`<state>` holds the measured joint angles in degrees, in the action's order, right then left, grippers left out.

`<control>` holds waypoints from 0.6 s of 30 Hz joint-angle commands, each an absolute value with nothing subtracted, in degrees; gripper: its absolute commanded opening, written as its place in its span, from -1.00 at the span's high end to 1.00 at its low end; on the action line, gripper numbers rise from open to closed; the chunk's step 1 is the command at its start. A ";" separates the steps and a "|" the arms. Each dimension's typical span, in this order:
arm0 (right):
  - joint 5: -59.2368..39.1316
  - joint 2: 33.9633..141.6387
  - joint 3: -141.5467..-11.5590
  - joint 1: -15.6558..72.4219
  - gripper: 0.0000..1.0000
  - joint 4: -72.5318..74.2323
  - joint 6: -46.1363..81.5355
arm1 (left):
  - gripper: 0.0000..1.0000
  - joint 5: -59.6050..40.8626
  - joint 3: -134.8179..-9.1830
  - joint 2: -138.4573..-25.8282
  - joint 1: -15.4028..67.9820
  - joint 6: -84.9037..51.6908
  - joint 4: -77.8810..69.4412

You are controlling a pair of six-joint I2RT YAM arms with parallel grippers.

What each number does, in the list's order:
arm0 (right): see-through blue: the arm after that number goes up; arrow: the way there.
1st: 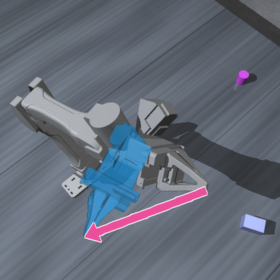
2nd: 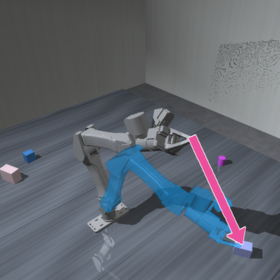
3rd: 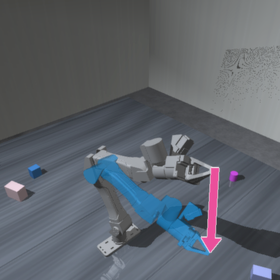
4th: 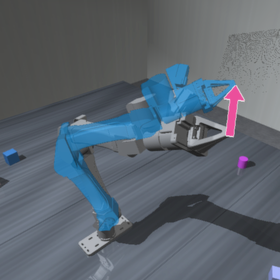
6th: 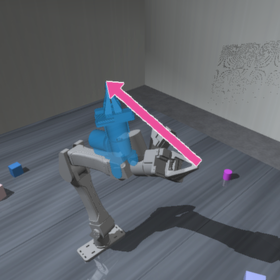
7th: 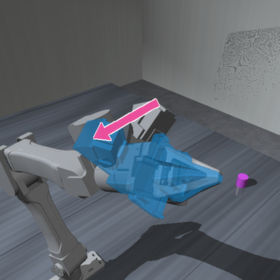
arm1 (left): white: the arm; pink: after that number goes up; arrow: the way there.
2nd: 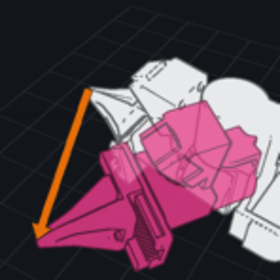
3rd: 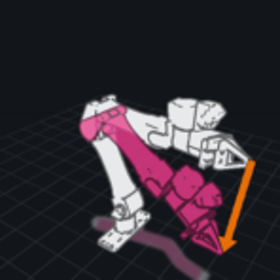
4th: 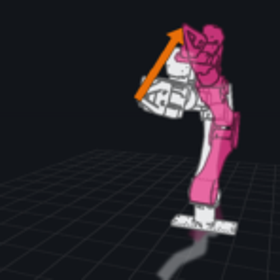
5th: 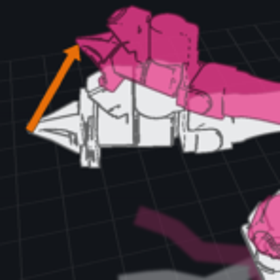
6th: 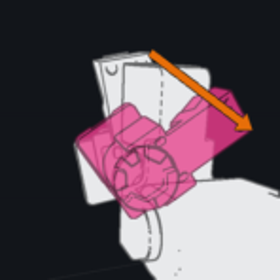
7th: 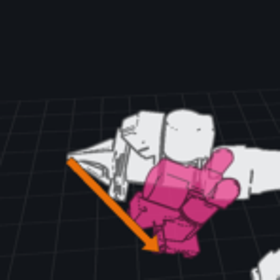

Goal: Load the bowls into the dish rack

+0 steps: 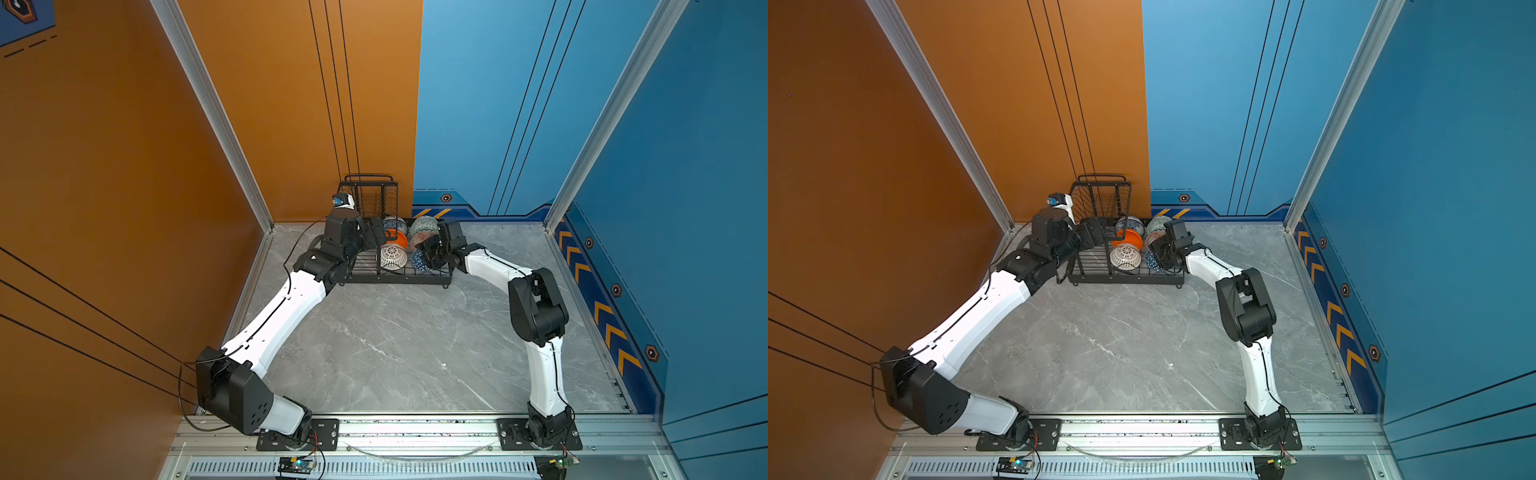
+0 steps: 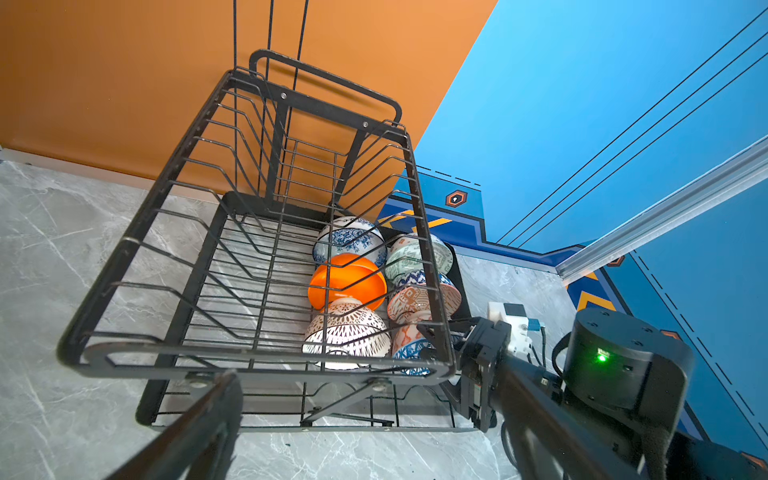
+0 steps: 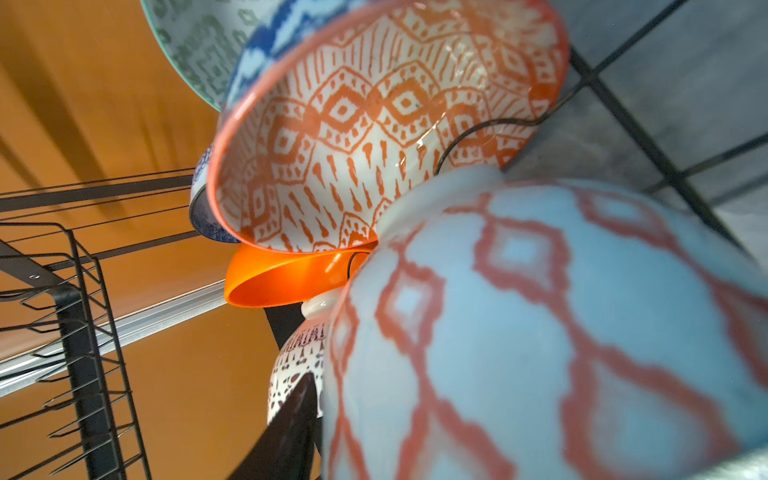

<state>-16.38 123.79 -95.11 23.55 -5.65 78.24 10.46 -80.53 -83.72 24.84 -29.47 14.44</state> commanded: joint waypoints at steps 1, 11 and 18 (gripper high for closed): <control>-17.31 124.11 -96.78 23.29 0.04 -8.33 75.81 | -0.96 11.58 -82.33 -84.81 25.29 -29.71 14.38; -17.34 121.68 -96.88 23.14 -0.12 -12.03 70.85 | -0.96 12.19 -82.46 -84.81 25.31 -29.73 14.33; -17.00 119.21 -97.29 23.12 -0.28 -15.05 65.58 | -0.96 12.78 -81.84 -83.94 24.63 -28.86 14.33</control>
<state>-16.93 123.26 -95.64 23.55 -11.60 69.73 11.07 -80.82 -84.77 24.86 -29.63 14.44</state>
